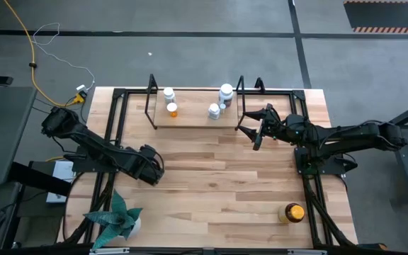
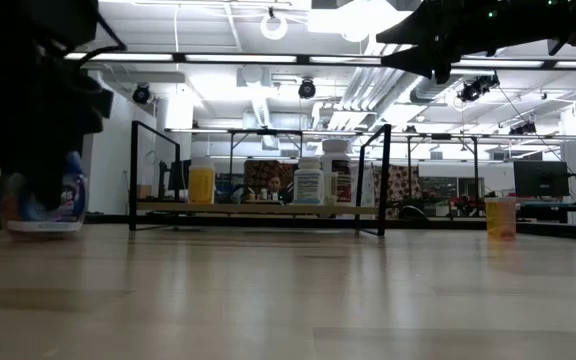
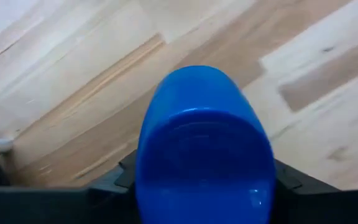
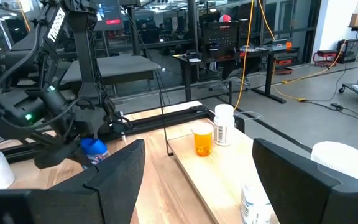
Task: Pick and place medicine bottles onto shelf by color
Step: Put the blue pill bottle on the shelf
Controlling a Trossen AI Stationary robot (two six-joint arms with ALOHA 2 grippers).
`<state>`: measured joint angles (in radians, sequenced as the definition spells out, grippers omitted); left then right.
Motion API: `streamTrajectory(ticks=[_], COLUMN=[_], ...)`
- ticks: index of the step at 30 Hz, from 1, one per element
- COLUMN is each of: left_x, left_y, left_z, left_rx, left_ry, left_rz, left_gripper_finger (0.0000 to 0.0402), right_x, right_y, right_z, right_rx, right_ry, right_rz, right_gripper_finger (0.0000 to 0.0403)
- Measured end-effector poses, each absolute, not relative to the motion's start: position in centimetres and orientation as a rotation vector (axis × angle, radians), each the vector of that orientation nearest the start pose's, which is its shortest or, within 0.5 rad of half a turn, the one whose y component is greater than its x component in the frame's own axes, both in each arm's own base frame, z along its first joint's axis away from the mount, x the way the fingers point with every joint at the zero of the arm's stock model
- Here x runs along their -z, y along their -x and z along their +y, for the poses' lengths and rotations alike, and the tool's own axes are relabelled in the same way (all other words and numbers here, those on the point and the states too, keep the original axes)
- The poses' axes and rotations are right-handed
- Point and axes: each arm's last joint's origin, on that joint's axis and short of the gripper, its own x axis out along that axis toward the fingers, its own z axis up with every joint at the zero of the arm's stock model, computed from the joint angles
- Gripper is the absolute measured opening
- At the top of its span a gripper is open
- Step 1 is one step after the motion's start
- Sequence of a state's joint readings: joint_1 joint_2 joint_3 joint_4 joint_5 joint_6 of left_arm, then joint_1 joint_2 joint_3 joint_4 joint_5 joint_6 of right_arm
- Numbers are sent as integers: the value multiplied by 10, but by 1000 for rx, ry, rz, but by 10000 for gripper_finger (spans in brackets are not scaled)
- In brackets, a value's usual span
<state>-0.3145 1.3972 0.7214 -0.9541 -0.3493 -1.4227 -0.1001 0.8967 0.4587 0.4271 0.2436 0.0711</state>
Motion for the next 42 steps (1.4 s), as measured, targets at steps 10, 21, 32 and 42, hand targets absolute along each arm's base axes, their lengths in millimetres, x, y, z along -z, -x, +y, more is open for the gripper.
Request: streamTrajectory(ticks=[10, 21, 32, 42], left_x=[-212, -250, -239, -213], left_y=[-239, -290, -329, -321], left_z=[-47, 48, 142, 195], left_rx=[-808, -811, -916, -950], left_ry=[414, 312, 322, 485], left_rz=[923, 905, 1025, 1085], left_gripper_finger=[163, 159, 168, 169], right_x=[-259, -259, -259, -259], right_y=[-197, -197, -197, -197], right_z=[-27, -27, -27, -27], right_rx=[344, 344, 344, 344], right_ry=[-70, -70, -70, -69], right_rz=[-4, -5, -2, 3], right_gripper_finger=[289, 289, 289, 289])
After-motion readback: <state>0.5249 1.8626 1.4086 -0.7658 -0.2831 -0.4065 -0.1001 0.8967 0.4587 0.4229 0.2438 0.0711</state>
